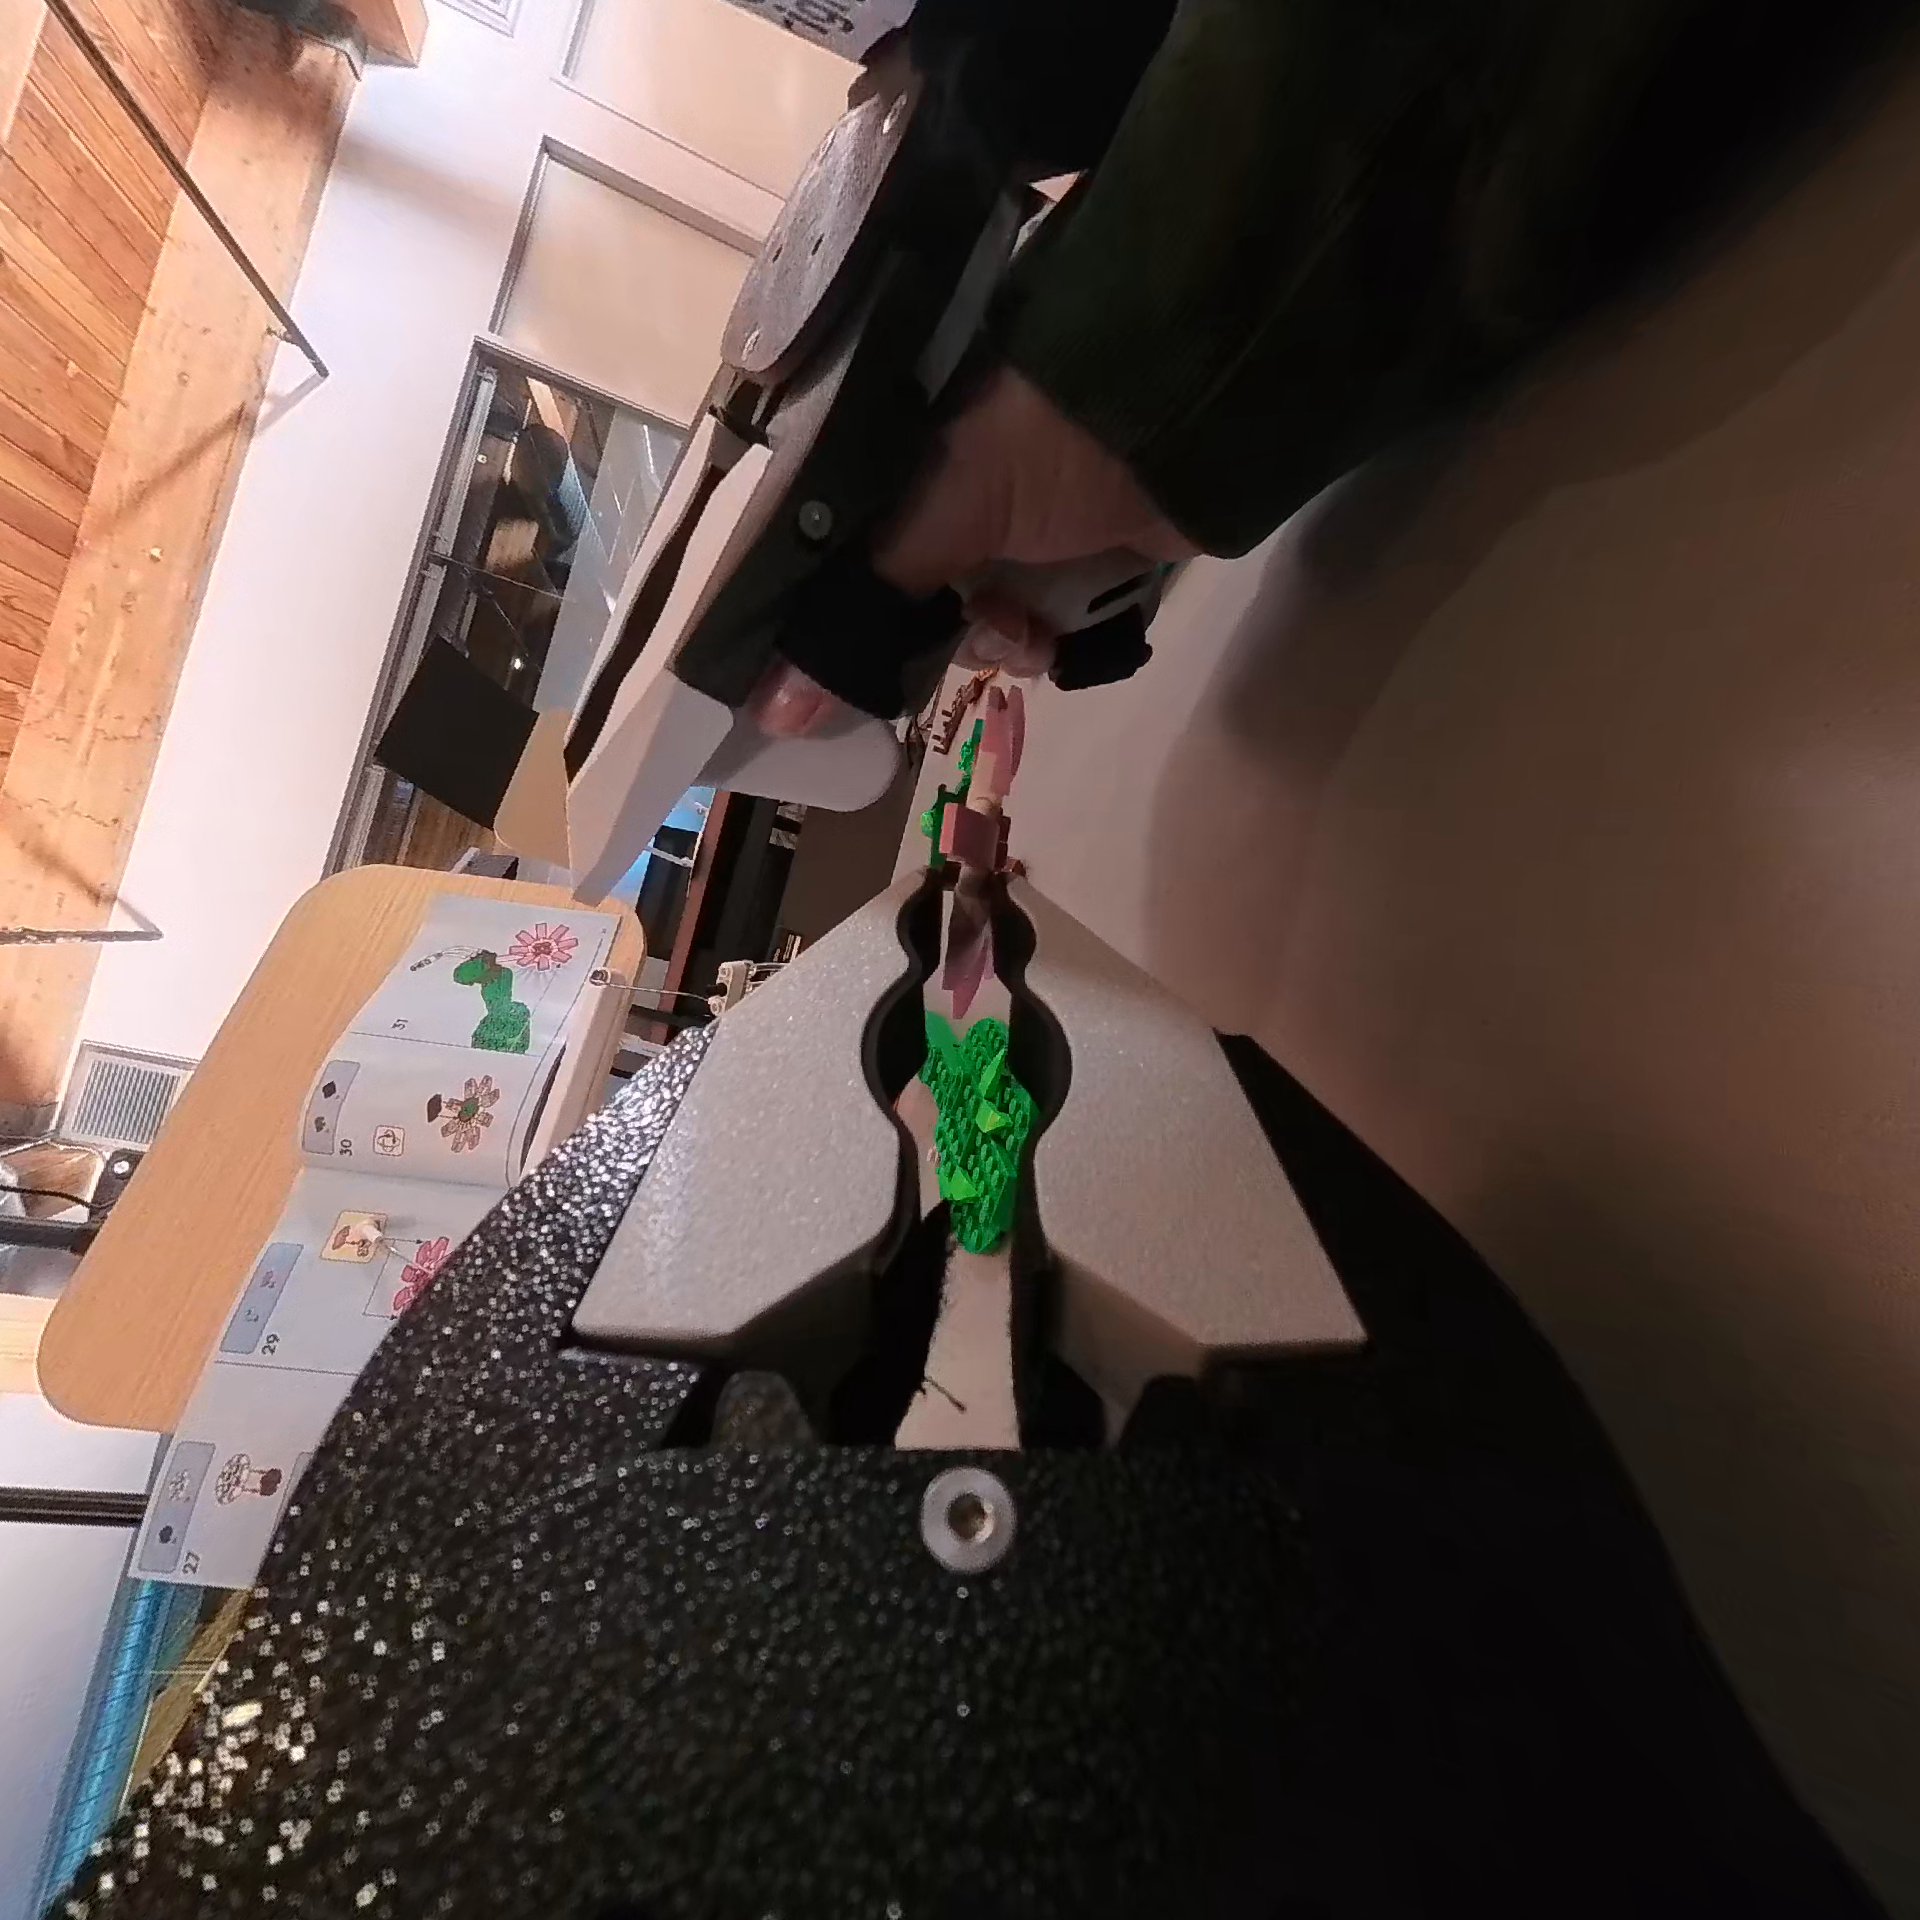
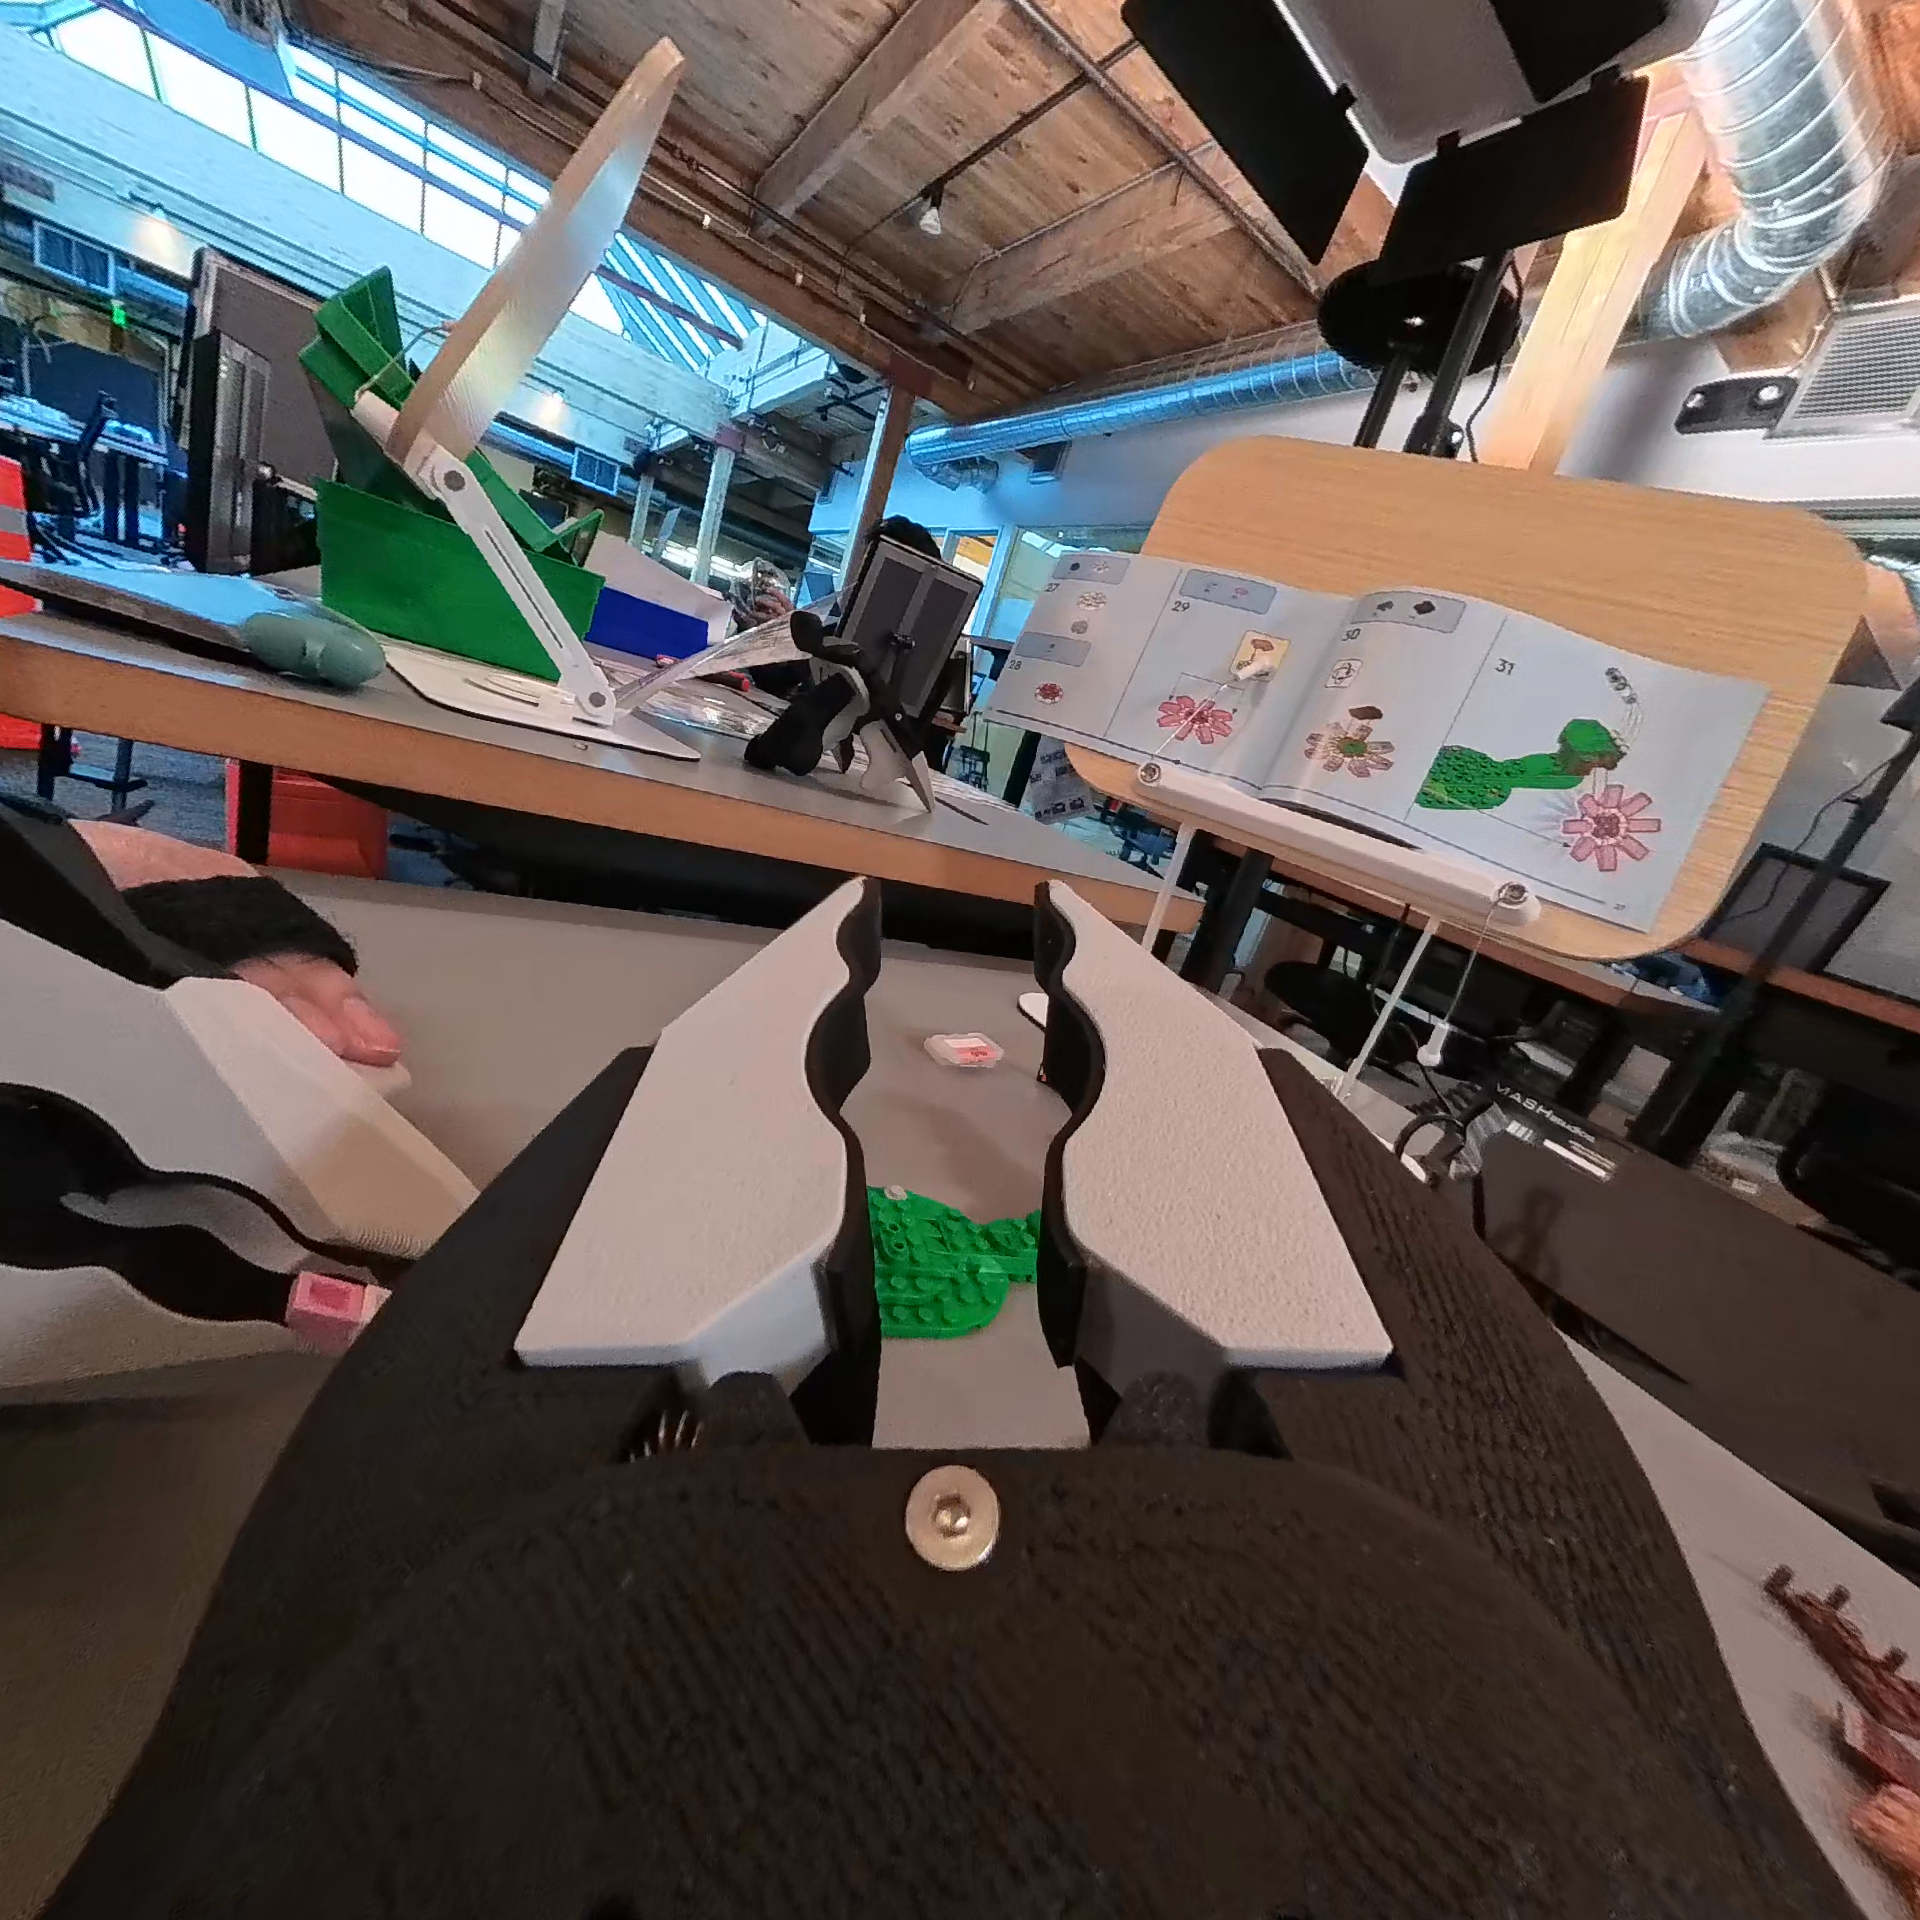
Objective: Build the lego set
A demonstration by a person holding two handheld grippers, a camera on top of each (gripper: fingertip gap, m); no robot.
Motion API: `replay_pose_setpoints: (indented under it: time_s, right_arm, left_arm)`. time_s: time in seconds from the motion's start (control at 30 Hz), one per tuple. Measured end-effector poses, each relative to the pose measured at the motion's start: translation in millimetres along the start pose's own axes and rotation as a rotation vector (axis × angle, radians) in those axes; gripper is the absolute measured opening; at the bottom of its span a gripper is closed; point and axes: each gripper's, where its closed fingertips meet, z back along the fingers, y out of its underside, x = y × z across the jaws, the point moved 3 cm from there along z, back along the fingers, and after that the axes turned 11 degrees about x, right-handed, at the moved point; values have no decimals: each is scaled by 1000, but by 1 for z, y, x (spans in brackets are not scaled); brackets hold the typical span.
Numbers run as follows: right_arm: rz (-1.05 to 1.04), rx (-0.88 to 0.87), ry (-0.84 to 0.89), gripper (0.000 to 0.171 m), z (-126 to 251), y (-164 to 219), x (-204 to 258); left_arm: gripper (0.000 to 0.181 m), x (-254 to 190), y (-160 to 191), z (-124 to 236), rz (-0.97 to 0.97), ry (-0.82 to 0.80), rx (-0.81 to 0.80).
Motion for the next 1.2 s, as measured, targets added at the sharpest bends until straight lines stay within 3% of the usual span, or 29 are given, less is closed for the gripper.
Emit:
replay_pose_setpoints:
  time_s: [1.2]
  right_arm:
    - [4, 13, -7, 26, -2, 2, 1]
  left_arm:
    - [5, -1, 1, -6, -13, 5, 1]
